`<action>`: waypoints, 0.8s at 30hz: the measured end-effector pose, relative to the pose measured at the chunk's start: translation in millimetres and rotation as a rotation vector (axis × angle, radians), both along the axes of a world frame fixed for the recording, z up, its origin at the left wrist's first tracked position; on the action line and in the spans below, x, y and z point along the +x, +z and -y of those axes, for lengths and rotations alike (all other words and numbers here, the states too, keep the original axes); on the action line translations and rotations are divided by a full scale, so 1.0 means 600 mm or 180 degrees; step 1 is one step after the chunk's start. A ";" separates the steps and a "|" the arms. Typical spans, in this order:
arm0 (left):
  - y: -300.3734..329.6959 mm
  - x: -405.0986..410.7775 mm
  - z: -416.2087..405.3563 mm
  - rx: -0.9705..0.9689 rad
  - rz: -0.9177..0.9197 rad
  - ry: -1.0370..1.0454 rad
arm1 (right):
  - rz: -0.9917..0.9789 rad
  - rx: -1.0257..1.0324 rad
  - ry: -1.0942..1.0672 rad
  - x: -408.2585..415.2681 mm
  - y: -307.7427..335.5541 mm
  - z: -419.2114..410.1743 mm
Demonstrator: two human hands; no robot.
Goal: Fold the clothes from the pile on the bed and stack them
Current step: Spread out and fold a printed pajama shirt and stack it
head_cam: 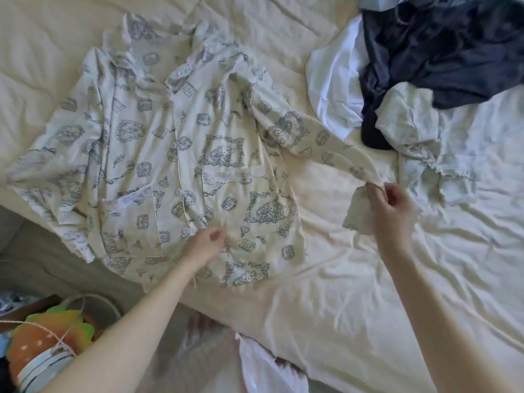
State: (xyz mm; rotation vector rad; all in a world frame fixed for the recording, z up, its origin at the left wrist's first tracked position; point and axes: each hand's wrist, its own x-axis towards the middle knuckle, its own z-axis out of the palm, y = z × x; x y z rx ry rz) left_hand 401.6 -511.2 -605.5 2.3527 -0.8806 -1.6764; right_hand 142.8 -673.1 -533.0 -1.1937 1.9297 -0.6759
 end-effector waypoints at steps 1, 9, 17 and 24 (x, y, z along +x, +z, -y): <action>0.013 0.001 0.013 -0.0095 -0.0328 0.0639 | -0.0133 -0.0210 0.0492 0.030 0.008 -0.023; 0.074 0.034 0.066 -0.0279 -0.1082 0.0888 | 0.0104 0.0873 0.3965 0.169 -0.033 -0.153; 0.025 0.166 -0.002 0.0348 0.0186 0.0880 | 0.0354 0.1377 0.1765 0.177 -0.092 -0.049; -0.023 0.188 0.257 -0.1211 0.1157 -0.0227 | 0.2304 0.2212 -0.0480 0.306 -0.140 0.077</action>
